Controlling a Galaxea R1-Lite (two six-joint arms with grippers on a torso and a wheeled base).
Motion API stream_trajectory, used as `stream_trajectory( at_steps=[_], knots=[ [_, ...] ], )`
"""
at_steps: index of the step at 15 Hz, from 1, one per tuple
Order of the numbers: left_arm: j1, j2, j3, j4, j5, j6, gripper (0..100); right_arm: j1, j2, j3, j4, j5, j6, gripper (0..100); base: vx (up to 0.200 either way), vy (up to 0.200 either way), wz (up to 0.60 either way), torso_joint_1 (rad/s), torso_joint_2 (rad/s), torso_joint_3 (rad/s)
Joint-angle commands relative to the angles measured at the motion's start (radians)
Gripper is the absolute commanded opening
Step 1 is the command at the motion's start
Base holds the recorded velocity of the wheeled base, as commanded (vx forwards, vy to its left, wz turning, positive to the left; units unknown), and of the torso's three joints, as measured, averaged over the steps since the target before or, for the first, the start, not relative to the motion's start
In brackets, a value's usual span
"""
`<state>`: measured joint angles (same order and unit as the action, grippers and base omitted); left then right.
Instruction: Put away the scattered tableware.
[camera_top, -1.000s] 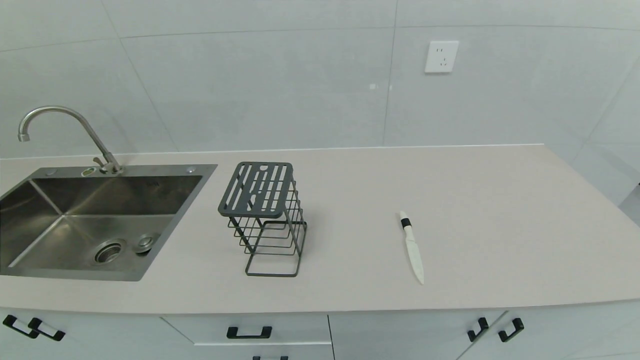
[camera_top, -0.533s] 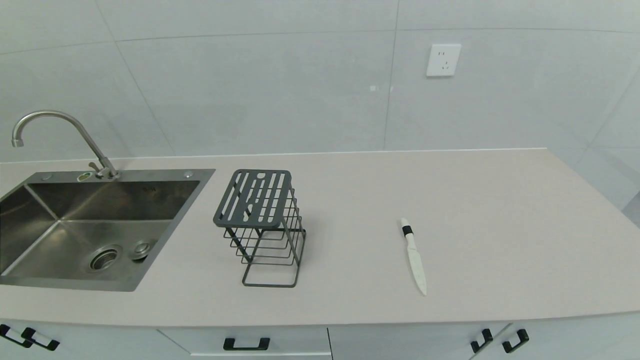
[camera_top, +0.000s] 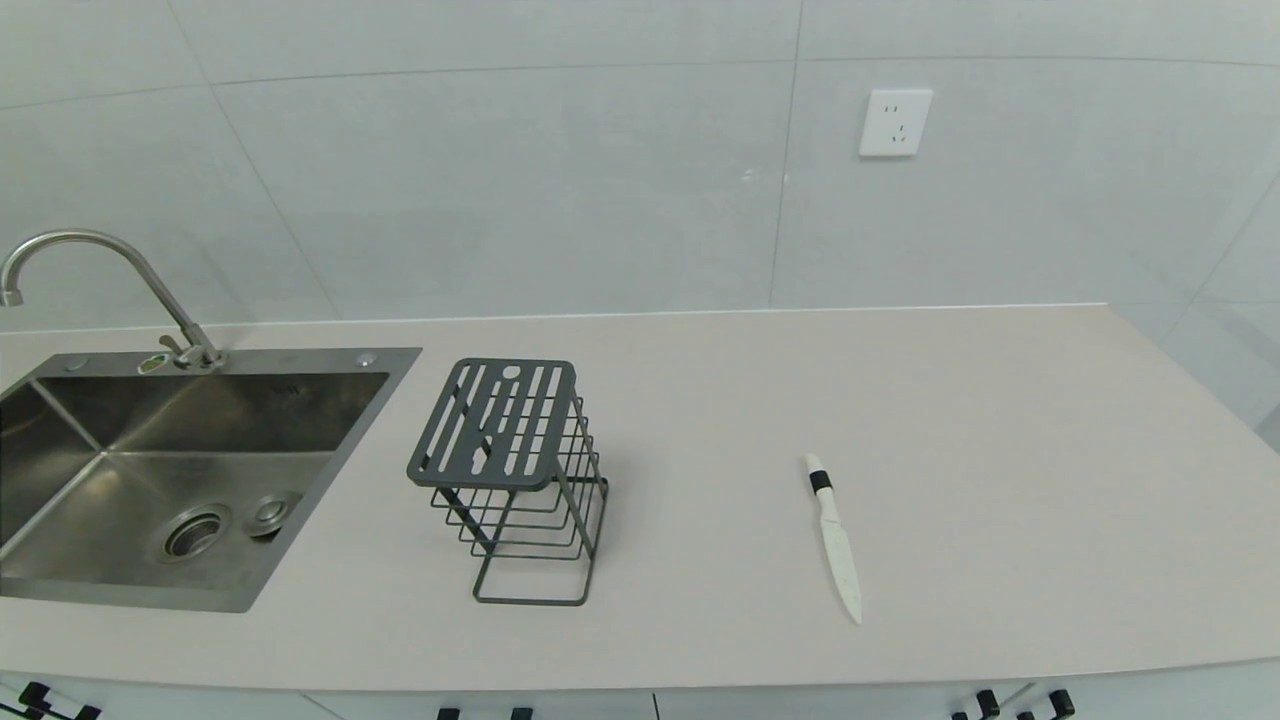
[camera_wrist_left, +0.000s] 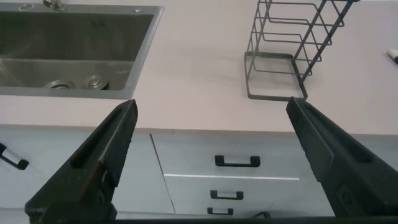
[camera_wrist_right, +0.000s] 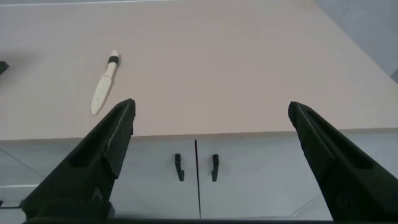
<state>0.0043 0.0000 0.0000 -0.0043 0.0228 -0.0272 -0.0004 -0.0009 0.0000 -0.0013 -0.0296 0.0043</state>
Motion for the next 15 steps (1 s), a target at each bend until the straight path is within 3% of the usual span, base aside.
stream_trajectory(
  at_steps=[1,15],
  knots=[
    [0.0,0.002,0.0,0.001,0.0,0.0,100,0.0,0.001,0.0,0.0,-0.001,0.0,100,0.0,0.0,0.0,0.0,0.0,0.0],
    [0.0,0.002,0.0,0.001,-0.001,-0.002,100,0.0,0.001,0.0,0.001,0.0,-0.004,100,0.0,0.0,0.0,0.0,0.0,0.0]
  ],
)
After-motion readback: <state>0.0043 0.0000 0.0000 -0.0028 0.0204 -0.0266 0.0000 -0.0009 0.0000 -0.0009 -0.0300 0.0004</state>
